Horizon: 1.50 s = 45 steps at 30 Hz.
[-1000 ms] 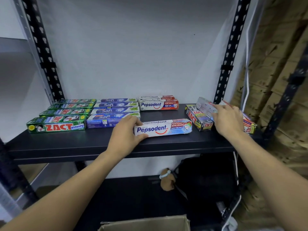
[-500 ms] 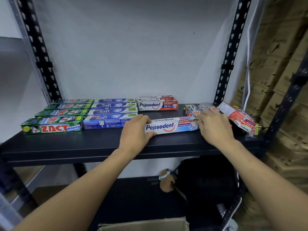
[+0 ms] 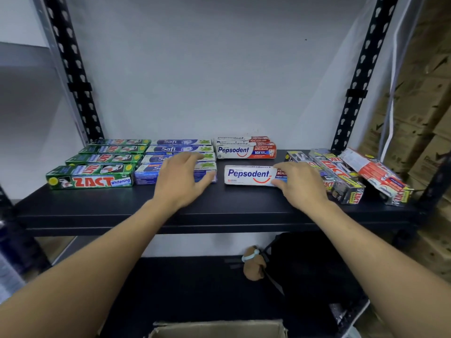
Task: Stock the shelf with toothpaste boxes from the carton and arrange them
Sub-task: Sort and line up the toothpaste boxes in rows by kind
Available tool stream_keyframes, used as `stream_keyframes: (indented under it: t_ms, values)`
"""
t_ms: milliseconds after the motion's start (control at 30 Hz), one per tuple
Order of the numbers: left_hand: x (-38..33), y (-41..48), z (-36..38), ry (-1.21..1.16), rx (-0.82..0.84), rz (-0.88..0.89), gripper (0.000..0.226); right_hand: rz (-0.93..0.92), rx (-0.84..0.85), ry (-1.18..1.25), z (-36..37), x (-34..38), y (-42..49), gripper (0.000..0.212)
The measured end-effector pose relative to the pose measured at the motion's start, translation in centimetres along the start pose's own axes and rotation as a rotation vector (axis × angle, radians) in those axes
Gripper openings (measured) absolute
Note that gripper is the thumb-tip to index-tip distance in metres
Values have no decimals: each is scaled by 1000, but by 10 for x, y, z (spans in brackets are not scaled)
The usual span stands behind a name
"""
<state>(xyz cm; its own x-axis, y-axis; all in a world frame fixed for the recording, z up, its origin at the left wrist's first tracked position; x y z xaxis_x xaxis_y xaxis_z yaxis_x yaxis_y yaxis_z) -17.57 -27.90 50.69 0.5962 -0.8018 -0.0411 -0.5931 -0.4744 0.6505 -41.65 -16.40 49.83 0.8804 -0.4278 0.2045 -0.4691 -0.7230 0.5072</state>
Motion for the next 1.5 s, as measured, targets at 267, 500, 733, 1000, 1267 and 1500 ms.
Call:
stream_keyframes:
  t_ms: [267,500,733,1000,1267,1500]
  values:
    - [32,-9,36,23,199,-93,77,88,23,55,27,10,37,42]
    - [33,-8,38,30,205,-96,78,110,59,122,48,15,66,40]
    - [33,-7,38,28,207,-100,79,100,79,202,61,19,80,38]
    - [32,-8,37,40,206,-88,79,41,3,170,65,20,80,40]
    - [32,-9,38,48,207,-83,79,26,-11,182,68,19,82,42]
    - [33,-8,38,47,205,-84,79,-7,-37,152,65,21,81,43]
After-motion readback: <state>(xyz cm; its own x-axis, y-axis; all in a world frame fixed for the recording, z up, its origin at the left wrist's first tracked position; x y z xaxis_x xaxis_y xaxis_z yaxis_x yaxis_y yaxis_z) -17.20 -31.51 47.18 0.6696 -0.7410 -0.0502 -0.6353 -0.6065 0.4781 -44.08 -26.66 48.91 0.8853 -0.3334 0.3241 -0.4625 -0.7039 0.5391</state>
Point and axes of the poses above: each hand's wrist, its own y-axis towards the middle knuckle, its own z-axis out of the palm, x = y × z, the point moved 10 cm from there along y, towards the middle knuckle, and after that the axes turned 10 degrees about z, right-handed, at the moved point
